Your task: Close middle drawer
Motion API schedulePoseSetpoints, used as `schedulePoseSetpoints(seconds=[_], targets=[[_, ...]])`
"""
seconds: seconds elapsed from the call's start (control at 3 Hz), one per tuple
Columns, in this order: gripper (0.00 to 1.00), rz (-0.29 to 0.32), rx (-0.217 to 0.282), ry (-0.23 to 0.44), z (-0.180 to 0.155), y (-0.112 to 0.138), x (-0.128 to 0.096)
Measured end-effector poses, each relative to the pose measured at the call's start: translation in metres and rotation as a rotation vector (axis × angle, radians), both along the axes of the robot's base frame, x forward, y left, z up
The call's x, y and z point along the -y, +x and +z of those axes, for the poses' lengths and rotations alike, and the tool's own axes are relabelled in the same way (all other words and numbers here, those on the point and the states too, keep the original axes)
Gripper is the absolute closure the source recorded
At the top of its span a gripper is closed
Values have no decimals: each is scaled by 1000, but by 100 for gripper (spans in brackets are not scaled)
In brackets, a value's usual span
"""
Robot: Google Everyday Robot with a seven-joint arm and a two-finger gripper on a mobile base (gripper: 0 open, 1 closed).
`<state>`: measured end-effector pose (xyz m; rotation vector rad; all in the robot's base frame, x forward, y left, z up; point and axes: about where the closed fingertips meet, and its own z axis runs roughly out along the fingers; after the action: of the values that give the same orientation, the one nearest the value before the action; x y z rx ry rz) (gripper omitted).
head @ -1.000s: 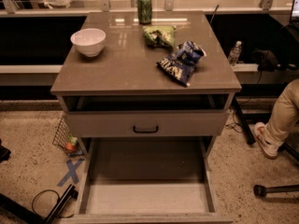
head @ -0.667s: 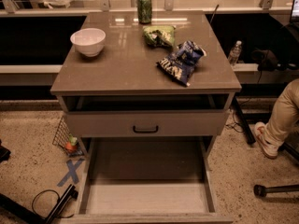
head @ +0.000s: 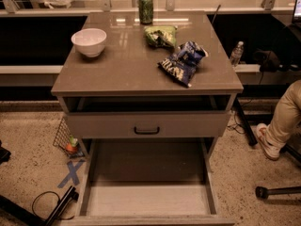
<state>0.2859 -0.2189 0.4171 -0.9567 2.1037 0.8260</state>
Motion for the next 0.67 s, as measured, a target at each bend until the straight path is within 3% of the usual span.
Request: schedulePoseSetpoints(seconds=[0.67], targets=[[100,34,15,55,-17,38,-17]])
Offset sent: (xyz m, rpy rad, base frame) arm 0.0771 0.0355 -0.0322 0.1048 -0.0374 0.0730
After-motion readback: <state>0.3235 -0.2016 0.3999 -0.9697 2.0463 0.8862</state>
